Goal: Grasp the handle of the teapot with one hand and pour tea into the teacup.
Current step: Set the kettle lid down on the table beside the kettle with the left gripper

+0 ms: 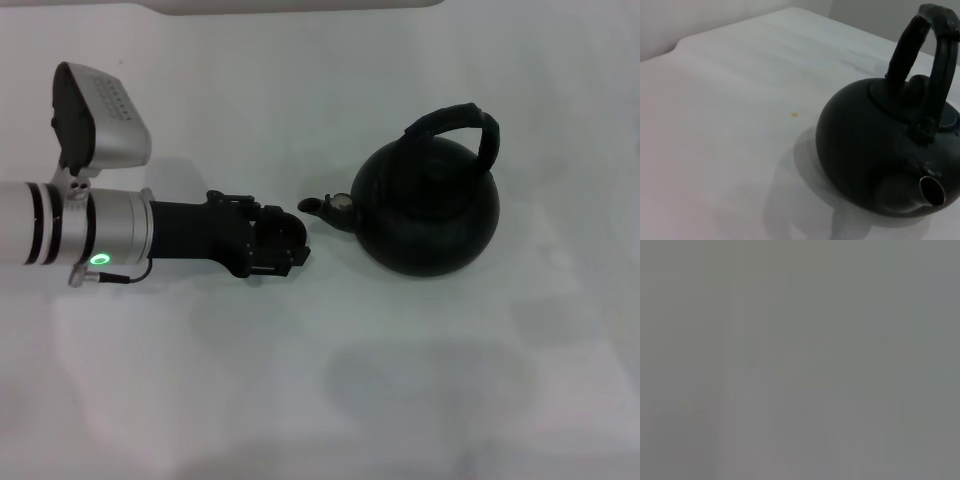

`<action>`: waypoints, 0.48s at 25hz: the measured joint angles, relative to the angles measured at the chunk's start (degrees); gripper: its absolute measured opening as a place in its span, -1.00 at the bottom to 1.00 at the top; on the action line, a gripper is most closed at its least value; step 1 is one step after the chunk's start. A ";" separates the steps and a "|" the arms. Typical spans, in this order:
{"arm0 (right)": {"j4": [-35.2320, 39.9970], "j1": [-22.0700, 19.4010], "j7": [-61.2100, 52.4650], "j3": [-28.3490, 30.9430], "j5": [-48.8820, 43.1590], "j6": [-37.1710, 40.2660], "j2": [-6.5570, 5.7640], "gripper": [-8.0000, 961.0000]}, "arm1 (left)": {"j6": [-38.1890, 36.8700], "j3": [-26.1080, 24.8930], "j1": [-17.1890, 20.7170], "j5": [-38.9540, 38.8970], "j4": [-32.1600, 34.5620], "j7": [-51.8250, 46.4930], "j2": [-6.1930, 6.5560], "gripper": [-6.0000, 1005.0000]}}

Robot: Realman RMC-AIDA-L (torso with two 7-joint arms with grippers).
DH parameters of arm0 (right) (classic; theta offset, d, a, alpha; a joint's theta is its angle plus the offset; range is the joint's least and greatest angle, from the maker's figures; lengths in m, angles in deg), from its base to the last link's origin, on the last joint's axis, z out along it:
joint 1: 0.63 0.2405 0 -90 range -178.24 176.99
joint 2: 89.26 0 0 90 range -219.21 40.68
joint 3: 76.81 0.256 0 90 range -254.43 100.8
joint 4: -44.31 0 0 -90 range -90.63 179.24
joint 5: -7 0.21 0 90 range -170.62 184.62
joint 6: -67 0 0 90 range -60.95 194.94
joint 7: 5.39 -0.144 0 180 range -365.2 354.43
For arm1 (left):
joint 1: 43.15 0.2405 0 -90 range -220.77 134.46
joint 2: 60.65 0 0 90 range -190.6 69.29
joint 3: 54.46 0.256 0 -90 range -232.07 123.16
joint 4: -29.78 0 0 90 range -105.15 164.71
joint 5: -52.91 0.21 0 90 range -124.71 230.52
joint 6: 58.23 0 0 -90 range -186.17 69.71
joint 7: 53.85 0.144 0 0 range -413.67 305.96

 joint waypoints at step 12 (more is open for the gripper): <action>0.02 0.12 0.12 0.01 0.00 -0.18 0.00 0.57 | 2.68 1.49 -0.03 -0.43 -1.40 5.15 -0.39 0.40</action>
